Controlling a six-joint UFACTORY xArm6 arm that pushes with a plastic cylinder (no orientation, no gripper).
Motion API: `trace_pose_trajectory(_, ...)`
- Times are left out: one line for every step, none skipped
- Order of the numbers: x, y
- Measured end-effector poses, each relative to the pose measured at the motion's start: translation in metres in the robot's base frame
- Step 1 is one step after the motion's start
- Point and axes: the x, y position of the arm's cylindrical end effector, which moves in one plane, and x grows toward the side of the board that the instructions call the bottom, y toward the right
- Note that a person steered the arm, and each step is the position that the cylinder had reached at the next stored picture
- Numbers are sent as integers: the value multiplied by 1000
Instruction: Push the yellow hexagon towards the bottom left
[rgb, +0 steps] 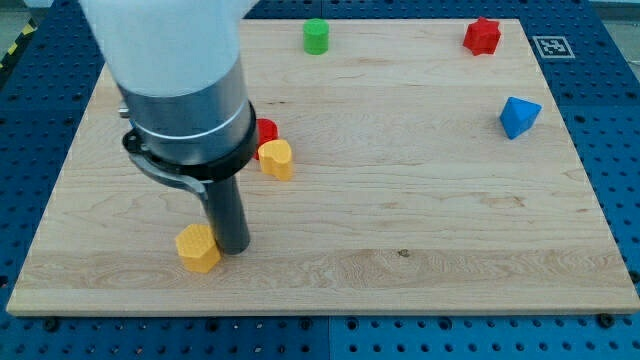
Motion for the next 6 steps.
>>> trace_pose_trajectory(0,-15)
trace_pose_trajectory(0,-26)
trace_pose_trajectory(1,-37)
trace_pose_trajectory(8,-44)
trace_pose_trajectory(13,-42)
trace_pose_trajectory(24,-36)
